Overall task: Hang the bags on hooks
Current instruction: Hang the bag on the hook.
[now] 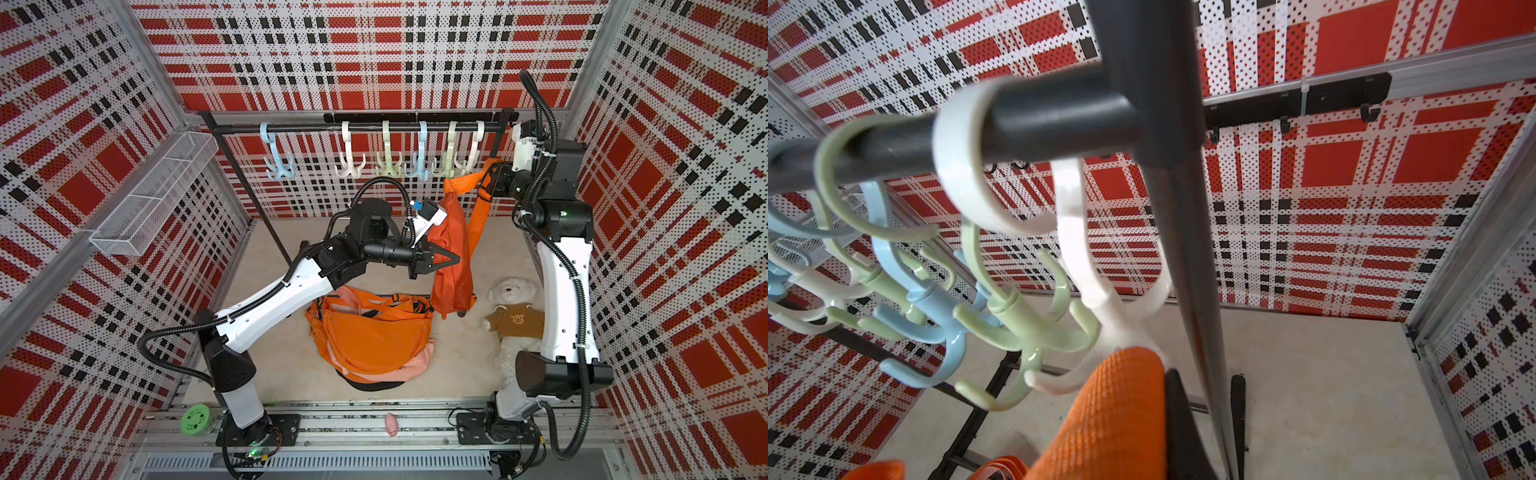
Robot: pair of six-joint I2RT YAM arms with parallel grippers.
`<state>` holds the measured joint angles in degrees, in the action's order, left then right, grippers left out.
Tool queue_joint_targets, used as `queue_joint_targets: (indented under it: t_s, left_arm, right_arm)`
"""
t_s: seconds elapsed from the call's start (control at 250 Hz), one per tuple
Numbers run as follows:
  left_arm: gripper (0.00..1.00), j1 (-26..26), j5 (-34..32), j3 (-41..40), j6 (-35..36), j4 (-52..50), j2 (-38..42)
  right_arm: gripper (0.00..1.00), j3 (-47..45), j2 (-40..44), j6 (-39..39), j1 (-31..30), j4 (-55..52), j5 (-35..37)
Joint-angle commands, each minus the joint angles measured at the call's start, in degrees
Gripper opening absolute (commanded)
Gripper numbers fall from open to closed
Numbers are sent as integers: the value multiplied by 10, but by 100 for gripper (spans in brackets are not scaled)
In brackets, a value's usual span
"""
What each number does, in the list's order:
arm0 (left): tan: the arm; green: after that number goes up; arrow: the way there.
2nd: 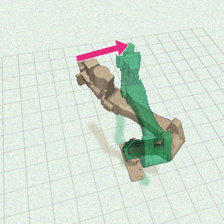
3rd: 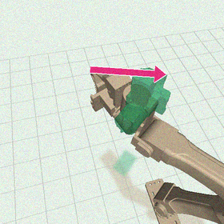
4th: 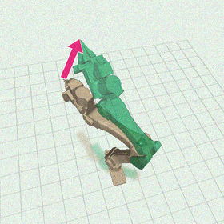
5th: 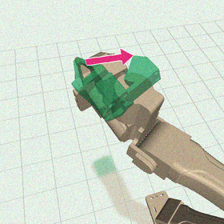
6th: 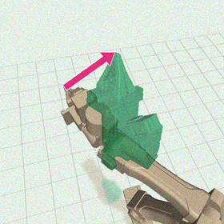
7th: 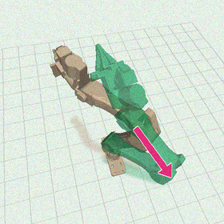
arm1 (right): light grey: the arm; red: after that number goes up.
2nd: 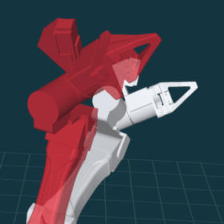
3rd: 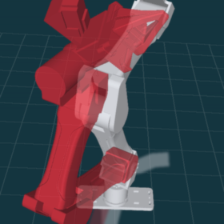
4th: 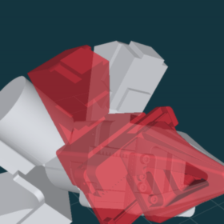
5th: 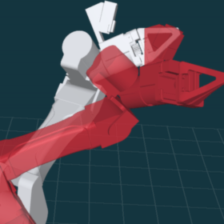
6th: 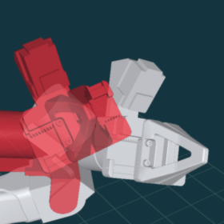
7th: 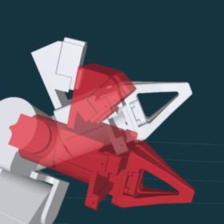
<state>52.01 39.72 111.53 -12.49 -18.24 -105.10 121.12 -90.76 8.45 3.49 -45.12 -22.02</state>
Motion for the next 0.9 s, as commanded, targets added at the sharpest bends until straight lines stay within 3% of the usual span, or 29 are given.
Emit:
queue_joint_targets:
  t_s: [0.0,0.44,0.652,0.893]
  left_arm:
    - [0,7,-3,26,8,-17,-15]
    - [0,5,-24,6,-13,12,-3]
    - [0,-2,-30,-2,-28,33,5]
    - [0,-8,-42,-9,-34,37,15]
  right_arm:
    - [2,-9,5,-12,-1,13,-11]
    - [15,12,-15,-36,0,9,-6]
    - [14,57,-43,-40,0,-13,-23]
    - [35,52,-32,-52,0,-28,-3]
